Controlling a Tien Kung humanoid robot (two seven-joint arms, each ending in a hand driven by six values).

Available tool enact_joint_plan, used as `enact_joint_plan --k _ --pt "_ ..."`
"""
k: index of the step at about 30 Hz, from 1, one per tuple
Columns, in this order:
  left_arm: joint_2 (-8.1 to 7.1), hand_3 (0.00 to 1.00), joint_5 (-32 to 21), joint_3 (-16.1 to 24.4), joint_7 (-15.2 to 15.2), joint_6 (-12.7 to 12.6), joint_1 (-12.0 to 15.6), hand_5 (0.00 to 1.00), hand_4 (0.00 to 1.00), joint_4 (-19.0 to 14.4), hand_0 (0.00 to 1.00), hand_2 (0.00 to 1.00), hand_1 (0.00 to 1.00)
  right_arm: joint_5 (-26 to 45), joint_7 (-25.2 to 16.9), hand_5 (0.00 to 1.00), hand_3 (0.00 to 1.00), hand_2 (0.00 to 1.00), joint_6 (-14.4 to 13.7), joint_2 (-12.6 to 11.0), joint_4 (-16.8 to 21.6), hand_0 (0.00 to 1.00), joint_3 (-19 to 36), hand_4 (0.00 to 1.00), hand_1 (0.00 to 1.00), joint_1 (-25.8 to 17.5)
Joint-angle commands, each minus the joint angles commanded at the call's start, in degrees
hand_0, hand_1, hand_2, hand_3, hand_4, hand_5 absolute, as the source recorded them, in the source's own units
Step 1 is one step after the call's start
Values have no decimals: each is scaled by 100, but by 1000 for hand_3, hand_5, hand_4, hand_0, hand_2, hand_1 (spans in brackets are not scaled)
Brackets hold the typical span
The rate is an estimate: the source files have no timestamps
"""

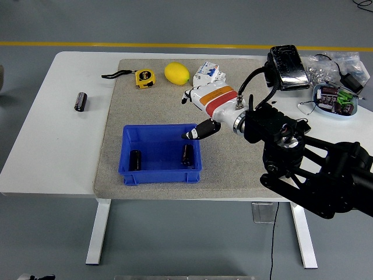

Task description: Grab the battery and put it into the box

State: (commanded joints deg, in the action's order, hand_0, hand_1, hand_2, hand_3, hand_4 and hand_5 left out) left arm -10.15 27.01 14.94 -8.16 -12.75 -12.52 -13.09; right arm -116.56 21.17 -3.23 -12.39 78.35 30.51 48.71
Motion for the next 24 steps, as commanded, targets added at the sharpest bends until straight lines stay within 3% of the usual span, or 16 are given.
enact_joint_plan --k 1,2,8,9,13,14,18,19,20,24 --pt "2 592 11 9 -3 1 6 486 606 1 701 711 676 79 -53 526 763 743 -97 -35 -23 149 65 998 377 -29" --pt "5 592 30 25 -9 3 17 486 606 3 701 712 677 285 -170 573 797 782 -304 -89 -63 620 176 998 626 -77" --pt "20 592 85 51 -17 16 51 486 606 2 701 712 677 1621 -1113 573 797 782 -1354 -302 -369 620 529 998 626 -341" --pt "22 592 91 54 -18 18 53 486 607 1 701 712 678 1844 -1292 627 845 849 -1492 -326 -436 863 557 998 807 -386" --pt "30 592 107 49 -14 24 51 486 607 -2 701 712 678 2850 -1967 627 845 849 -1781 -422 -712 863 671 998 807 -600" --pt "32 592 118 53 -16 25 48 486 606 -2 701 711 678 3073 -2135 829 945 925 -1854 -451 -776 949 695 998 910 -660" --pt "40 592 124 43 -9 20 52 486 606 0 701 711 678 4041 -2865 829 945 925 -2065 -585 -989 949 811 998 910 -963" --pt "44 592 157 69 -21 21 54 486 606 3 701 711 678 4302 -3073 829 945 925 -2080 -617 -1038 949 838 998 910 -1035" --pt "50 593 175 87 -27 20 58 487 607 7 701 712 677 4526 -3267 920 956 921 -2073 -649 -1094 939 882 998 902 -1116" --pt "67 593 217 132 -42 13 72 487 607 22 701 712 677 5494 -3962 920 956 921 -1867 -730 -1281 939 1051 998 902 -1338"
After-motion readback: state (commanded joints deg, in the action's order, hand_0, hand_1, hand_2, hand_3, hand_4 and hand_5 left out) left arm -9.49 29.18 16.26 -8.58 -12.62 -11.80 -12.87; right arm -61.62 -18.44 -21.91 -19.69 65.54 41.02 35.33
